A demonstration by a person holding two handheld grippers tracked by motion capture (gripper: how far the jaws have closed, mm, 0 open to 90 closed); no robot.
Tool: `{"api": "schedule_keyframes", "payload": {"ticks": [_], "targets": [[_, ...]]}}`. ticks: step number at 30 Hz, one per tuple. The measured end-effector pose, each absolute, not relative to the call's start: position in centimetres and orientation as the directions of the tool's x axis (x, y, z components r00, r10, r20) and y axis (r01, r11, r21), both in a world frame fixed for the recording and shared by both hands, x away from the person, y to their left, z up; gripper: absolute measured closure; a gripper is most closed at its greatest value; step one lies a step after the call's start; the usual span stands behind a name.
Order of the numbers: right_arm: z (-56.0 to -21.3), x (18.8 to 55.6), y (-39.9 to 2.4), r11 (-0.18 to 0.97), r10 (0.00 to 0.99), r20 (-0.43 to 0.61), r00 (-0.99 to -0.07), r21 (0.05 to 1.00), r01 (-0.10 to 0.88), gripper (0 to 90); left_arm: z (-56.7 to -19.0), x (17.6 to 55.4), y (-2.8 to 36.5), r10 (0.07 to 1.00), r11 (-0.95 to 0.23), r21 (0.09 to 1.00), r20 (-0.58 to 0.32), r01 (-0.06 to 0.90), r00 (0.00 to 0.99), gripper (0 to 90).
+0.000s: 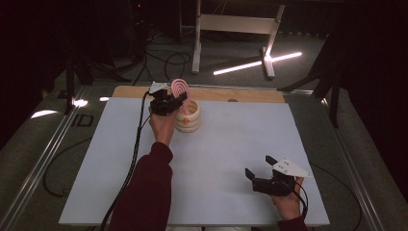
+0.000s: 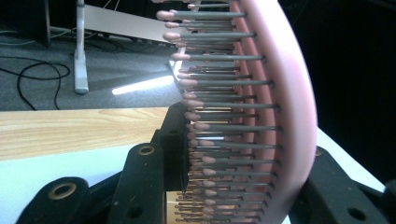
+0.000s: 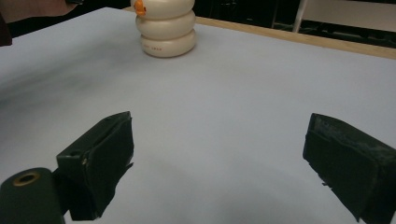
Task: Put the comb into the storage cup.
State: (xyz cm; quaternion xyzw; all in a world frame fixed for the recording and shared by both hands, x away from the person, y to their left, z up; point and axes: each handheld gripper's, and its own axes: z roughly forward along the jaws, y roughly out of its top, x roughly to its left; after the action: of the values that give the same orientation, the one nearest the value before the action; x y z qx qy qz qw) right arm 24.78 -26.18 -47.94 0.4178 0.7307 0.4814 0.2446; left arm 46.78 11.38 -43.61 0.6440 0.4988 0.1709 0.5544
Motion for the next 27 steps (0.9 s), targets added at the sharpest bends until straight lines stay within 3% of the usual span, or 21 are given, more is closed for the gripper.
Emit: {"api": "schedule_keyframes", "payload": {"ticks": [27], "targets": [[-47.99, 24.80, -26.06, 0.190, 0.845, 0.044, -0.534, 0.907, 0.376, 8.6, -43.95, 46.85, 12.09, 0.861, 0.097, 0.878, -0.311, 0.470, 0.403, 60.0]]}}
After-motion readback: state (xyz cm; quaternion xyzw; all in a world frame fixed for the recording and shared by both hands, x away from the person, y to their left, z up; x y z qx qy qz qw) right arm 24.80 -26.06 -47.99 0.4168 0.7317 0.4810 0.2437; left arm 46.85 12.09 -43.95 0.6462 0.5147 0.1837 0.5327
